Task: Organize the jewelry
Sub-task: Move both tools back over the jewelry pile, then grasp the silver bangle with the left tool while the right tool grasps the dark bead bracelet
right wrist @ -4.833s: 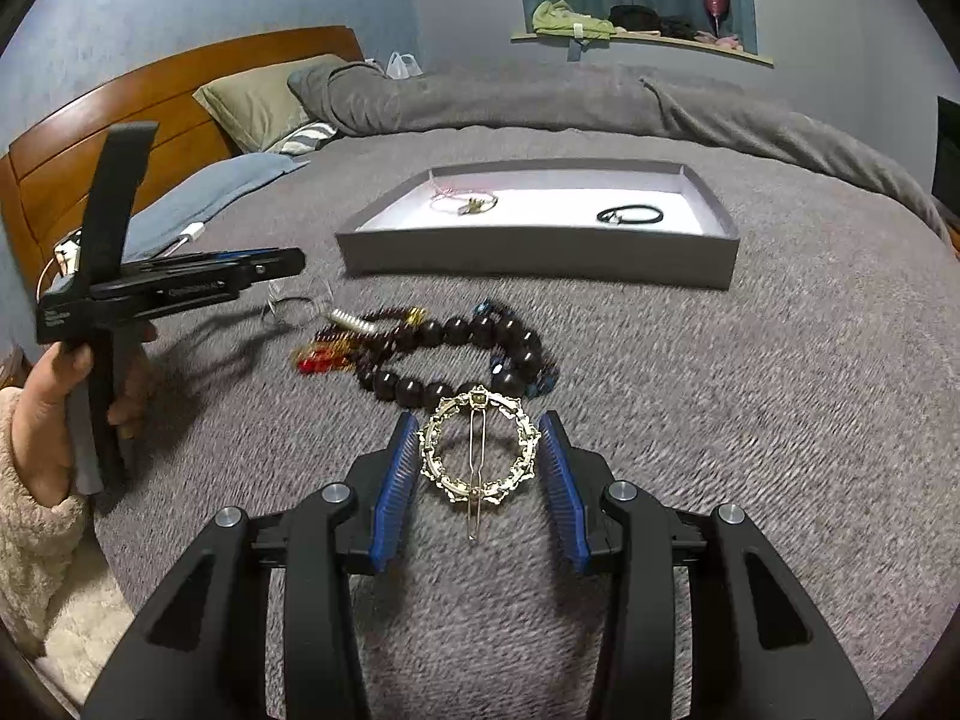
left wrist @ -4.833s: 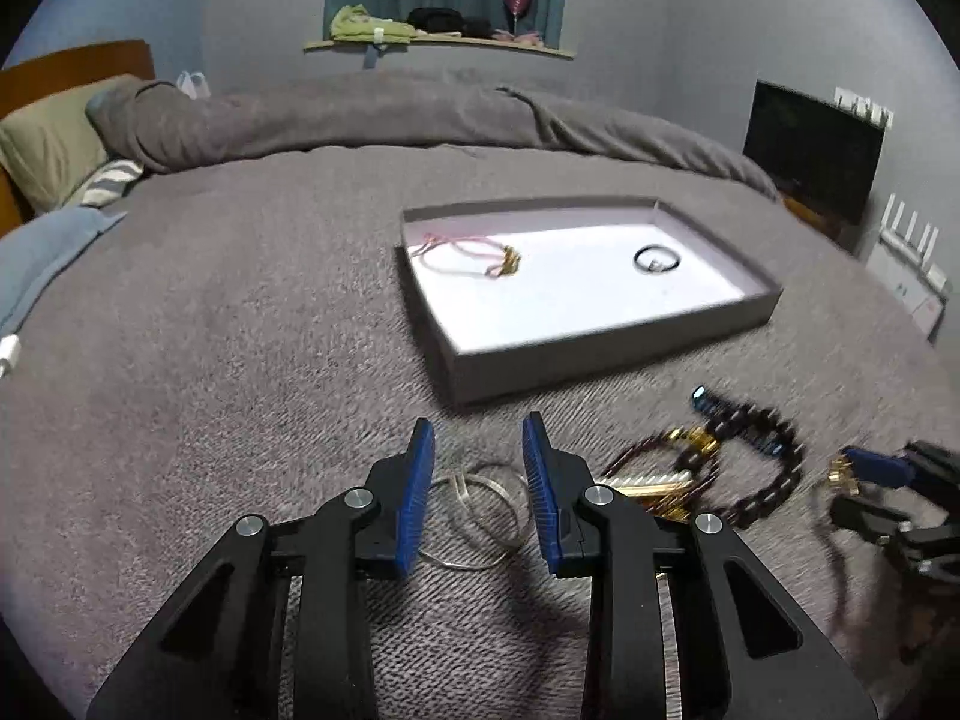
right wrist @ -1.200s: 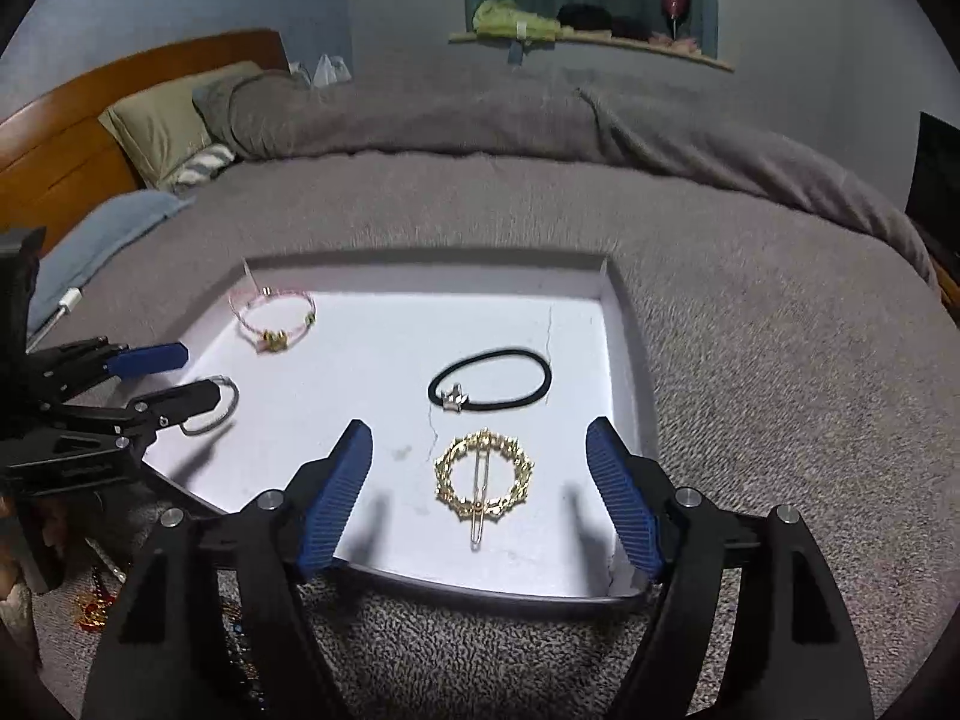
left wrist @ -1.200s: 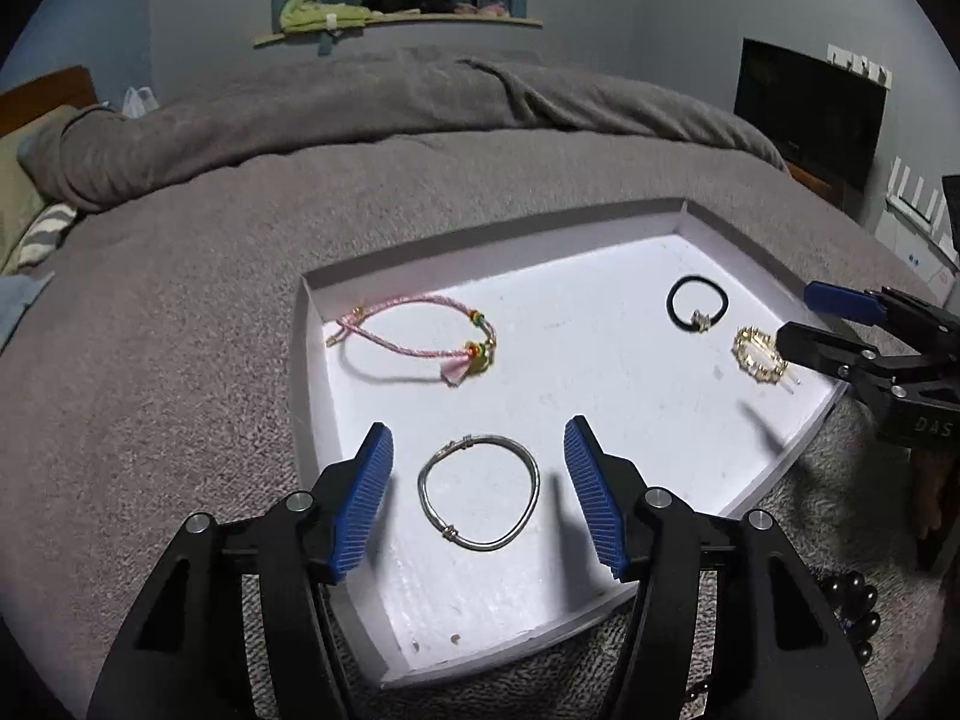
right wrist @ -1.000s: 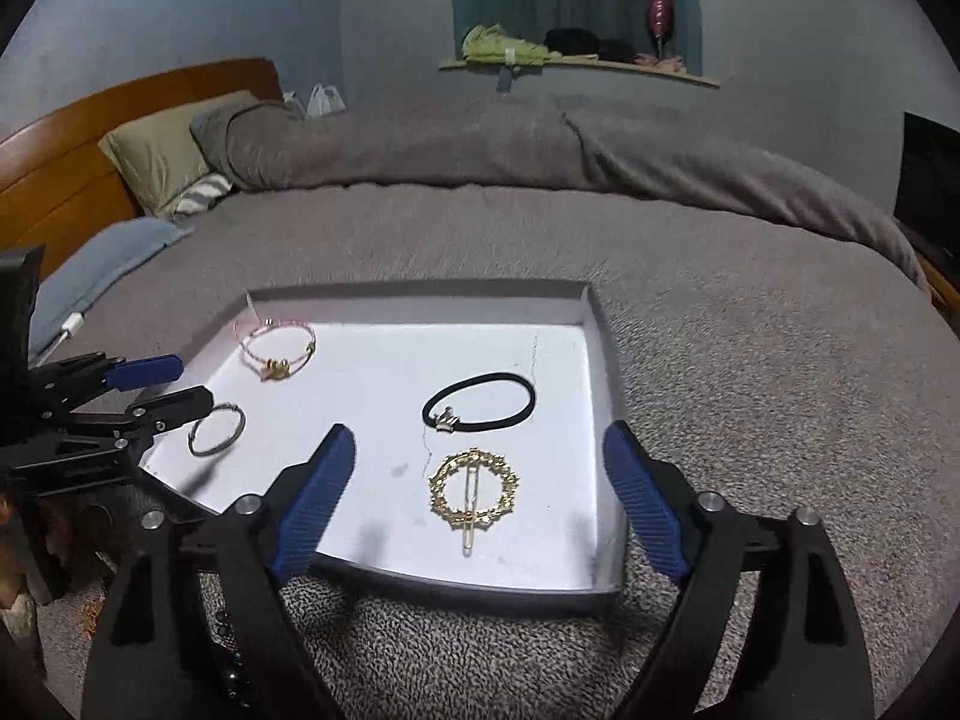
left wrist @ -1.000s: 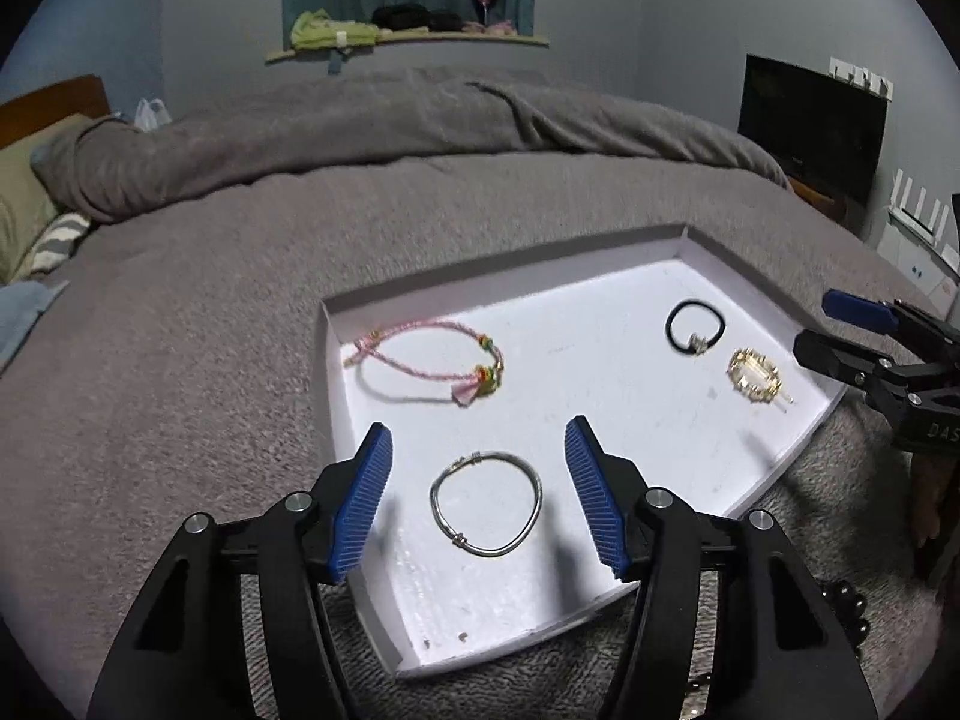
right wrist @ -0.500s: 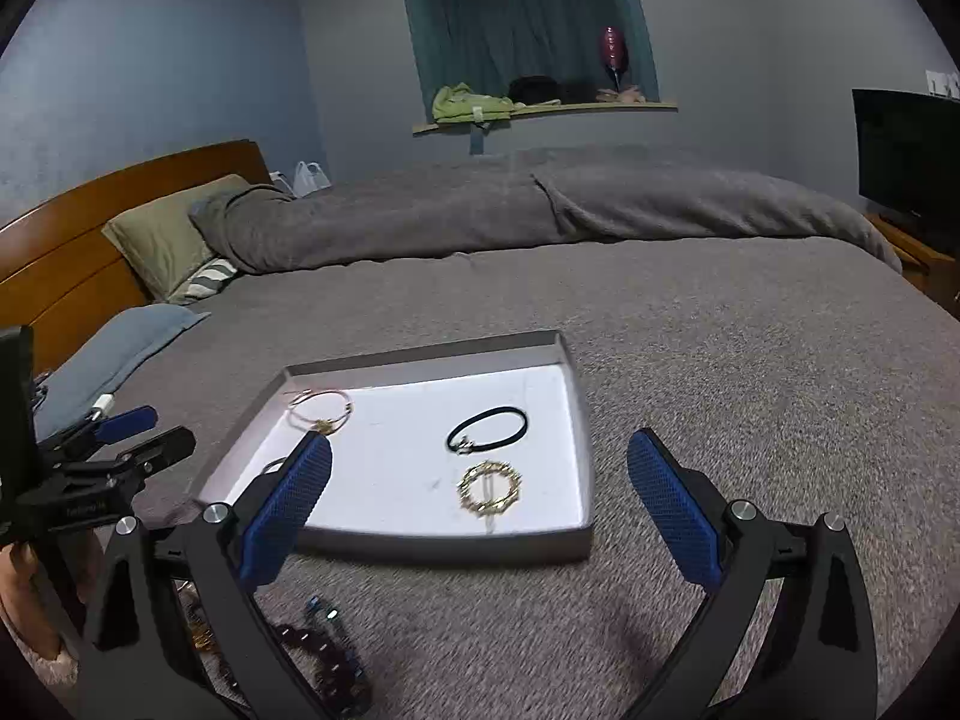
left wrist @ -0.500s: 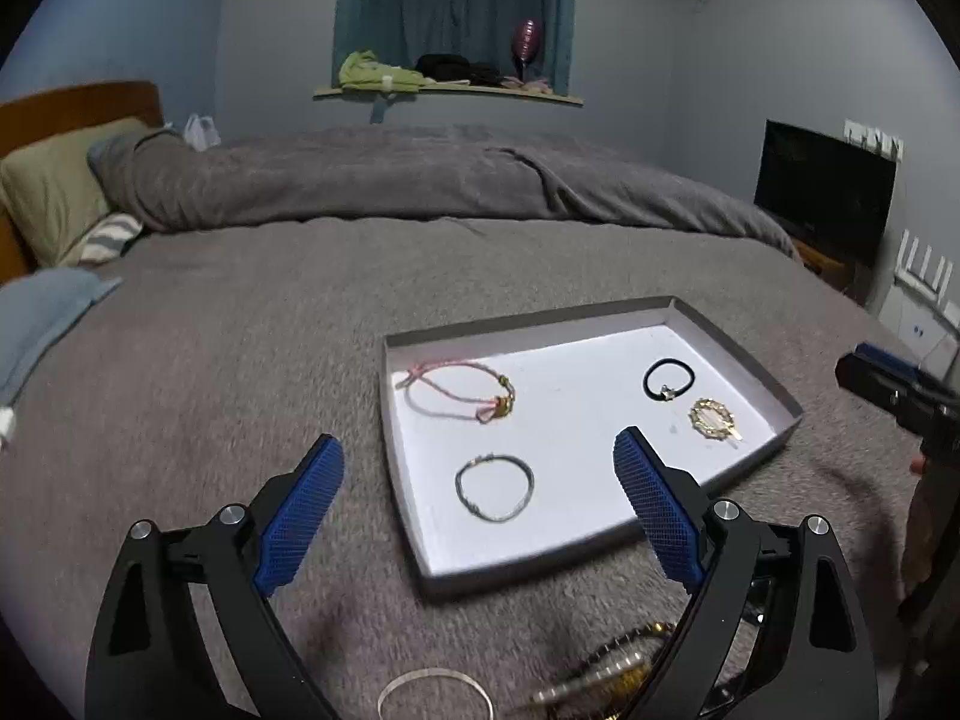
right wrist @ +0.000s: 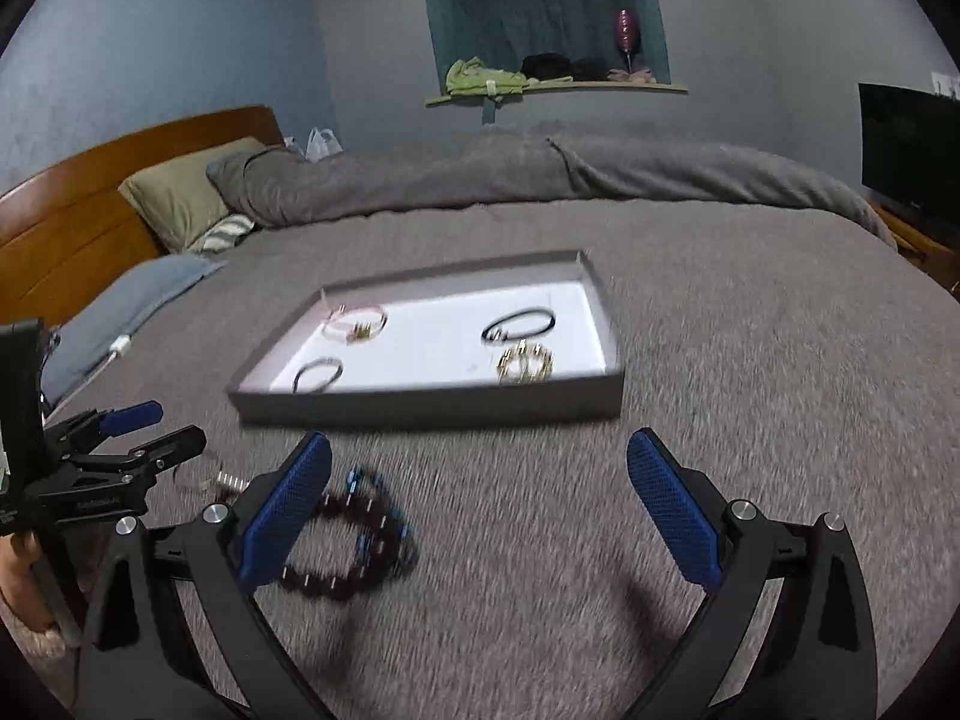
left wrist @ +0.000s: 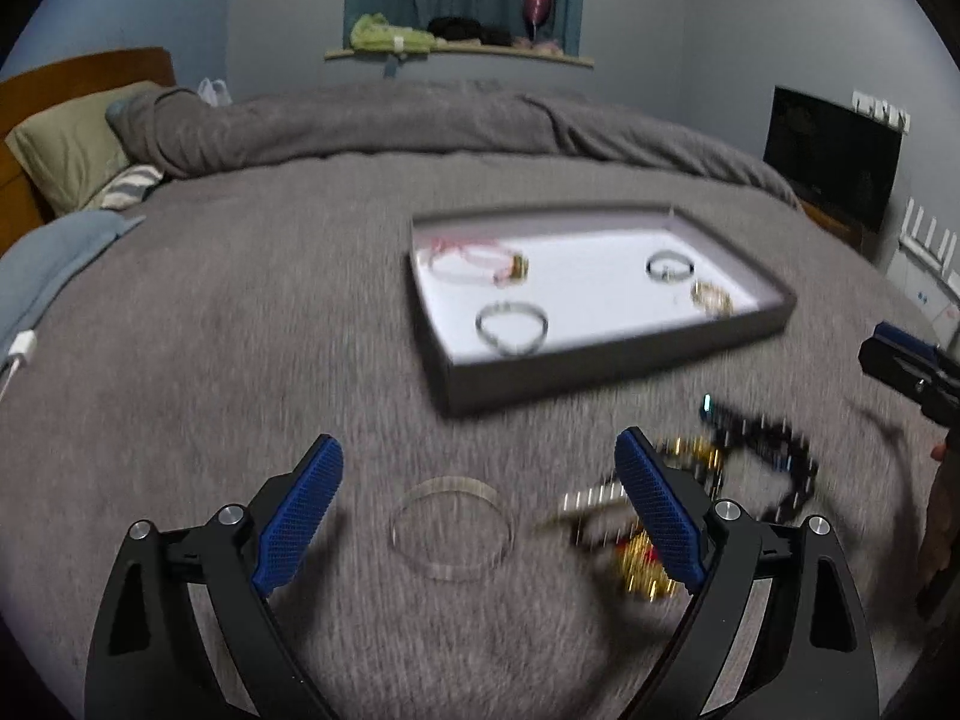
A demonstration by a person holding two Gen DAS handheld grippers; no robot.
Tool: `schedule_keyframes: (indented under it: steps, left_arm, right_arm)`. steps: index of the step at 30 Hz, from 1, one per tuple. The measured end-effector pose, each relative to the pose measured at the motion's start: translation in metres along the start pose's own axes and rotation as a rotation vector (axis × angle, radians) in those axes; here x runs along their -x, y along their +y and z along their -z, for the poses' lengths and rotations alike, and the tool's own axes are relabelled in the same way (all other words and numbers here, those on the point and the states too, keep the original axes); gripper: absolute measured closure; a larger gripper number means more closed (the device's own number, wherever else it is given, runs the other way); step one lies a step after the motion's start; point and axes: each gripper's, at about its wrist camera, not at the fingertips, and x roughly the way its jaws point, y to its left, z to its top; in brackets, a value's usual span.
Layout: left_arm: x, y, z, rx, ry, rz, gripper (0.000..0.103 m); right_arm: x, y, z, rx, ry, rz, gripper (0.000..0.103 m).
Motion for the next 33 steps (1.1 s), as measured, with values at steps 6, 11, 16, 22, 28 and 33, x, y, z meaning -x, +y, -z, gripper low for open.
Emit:
schedule_keyframes:
  steps: [6,11,16,22,28,33]
  left_arm:
    - [0.001,0.018,0.013,0.047,0.047,0.011,0.011]
    - [-0.011,0.034,0.016,0.122,0.105,0.049,0.011]
    - [-0.013,0.026,0.016,0.078,0.116,0.023,0.013]
    - [-0.014,0.016,0.017,0.014,0.121,0.006,0.023]
    - [-0.015,0.015,0.017,0.003,0.121,0.005,0.042]
    - [-0.014,0.012,0.017,-0.012,0.122,0.014,0.052]
  right_arm:
    - [-0.008,0.013,0.018,0.021,0.059,-0.022,0.006]
    - [-0.016,0.023,0.023,0.070,0.080,-0.009,0.006]
    - [-0.017,0.027,0.025,0.088,0.086,-0.008,0.006]
    - [-0.018,0.032,0.025,0.111,0.089,-0.011,0.015]
    - [-0.020,0.035,0.026,0.128,0.106,-0.019,0.043]
    - [-0.022,0.040,0.028,0.152,0.125,-0.043,0.061]
